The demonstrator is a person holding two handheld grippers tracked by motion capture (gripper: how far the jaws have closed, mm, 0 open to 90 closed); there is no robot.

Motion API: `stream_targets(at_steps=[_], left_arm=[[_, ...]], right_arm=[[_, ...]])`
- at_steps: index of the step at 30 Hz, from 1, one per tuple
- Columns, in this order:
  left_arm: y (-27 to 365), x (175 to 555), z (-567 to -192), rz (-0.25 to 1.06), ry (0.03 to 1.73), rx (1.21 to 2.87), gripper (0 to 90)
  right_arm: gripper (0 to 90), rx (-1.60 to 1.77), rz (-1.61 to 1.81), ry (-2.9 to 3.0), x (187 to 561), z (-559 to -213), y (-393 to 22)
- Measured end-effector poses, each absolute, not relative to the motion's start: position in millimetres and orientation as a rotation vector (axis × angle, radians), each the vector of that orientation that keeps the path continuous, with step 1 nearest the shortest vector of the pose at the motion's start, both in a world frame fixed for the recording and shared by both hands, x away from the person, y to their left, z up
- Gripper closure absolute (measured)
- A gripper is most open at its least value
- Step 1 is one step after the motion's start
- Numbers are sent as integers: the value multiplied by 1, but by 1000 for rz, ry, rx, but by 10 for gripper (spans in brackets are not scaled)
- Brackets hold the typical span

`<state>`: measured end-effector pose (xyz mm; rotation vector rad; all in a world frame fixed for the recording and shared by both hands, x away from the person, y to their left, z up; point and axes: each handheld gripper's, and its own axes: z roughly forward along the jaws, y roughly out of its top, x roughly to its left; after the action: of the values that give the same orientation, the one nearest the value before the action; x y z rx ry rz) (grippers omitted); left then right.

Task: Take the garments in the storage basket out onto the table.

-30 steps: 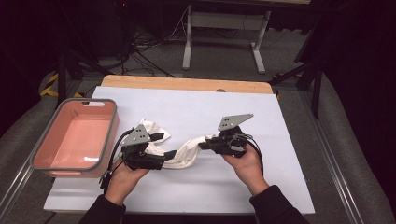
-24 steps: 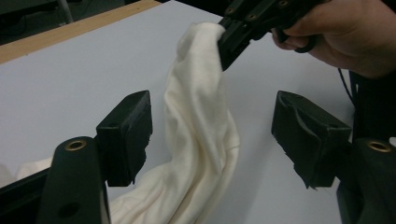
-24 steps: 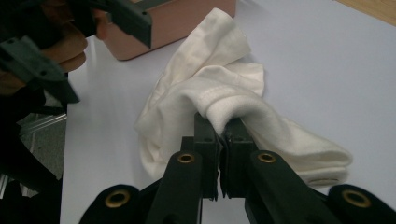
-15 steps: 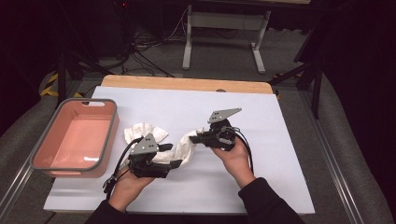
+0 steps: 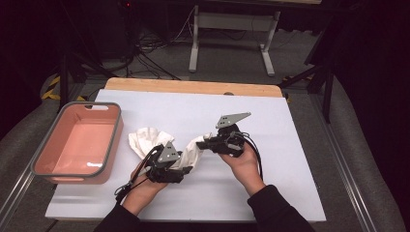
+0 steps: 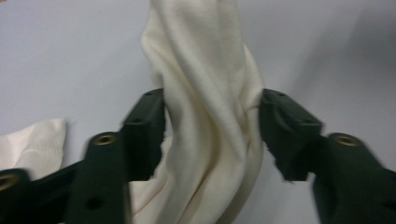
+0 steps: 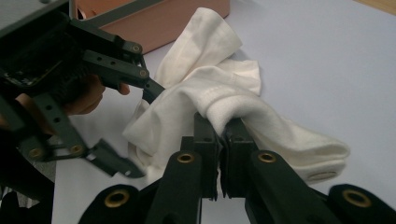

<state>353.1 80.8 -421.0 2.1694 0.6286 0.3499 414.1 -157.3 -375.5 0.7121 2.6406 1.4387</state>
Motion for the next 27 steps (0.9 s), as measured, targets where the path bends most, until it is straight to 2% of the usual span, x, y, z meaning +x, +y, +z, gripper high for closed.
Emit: stream_targets(at_steps=[3,4,8,15,27], left_arm=[[87,357,-420,330,659,2151,733],[90,358,-419,329,672,2143,786],[101,363,-417,290,707,2108,809],[116,367,-415,269,740,2064,814],[137,374,-425,230,840,2038,813]], right_arm=[[856,709,1439,2641,413,-375,-158],[851,712,1437,2642,413,-375,-159],[792,722,1445,2625,413,-375,-162],[598,748,1448,2567,414,-374,-171],[567,822,1387,2576,420,-394,-178]])
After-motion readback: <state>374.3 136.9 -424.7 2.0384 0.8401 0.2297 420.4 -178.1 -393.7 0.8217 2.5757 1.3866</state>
